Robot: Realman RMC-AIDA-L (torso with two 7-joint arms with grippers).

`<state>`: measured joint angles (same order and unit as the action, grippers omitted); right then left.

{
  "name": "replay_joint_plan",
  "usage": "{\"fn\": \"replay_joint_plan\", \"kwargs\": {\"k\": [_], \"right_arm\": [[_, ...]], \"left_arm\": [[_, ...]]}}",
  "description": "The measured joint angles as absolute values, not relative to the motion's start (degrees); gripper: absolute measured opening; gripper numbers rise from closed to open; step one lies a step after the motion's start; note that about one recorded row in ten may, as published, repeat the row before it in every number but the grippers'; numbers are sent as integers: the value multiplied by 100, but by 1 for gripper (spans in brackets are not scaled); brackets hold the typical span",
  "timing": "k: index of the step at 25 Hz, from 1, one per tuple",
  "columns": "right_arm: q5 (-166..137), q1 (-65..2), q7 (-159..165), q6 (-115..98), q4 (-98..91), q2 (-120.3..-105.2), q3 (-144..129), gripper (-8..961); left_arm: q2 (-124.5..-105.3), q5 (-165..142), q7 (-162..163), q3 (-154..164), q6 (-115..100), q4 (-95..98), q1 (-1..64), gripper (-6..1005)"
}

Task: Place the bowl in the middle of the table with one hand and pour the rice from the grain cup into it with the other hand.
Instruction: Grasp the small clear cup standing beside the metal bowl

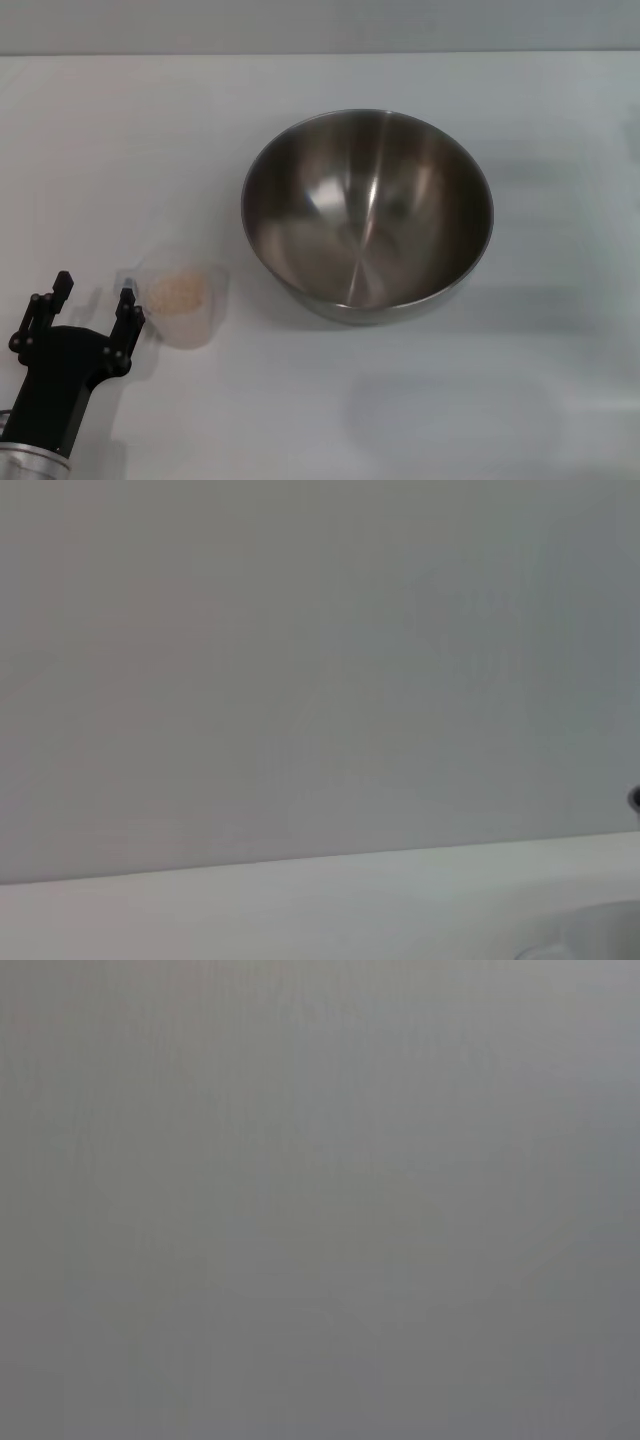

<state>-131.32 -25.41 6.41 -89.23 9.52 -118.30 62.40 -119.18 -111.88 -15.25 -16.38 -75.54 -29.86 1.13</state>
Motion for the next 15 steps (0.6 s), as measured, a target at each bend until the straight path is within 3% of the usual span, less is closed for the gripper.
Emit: {"fn": "replay_joint_plan", "kwargs": {"k": [12,15], "right_arm": [[-13130,-2572,641,-8914,946,-11830,6251,680],[-13130,-2575,642,-8908,957,-11830,6256,680]], "left_arm": [[-11918,-11172,-1525,-1653,-7381,-2990,327,638],[-11918,-11170,-1525,-1646,-7356,-2997,367,584]]}}
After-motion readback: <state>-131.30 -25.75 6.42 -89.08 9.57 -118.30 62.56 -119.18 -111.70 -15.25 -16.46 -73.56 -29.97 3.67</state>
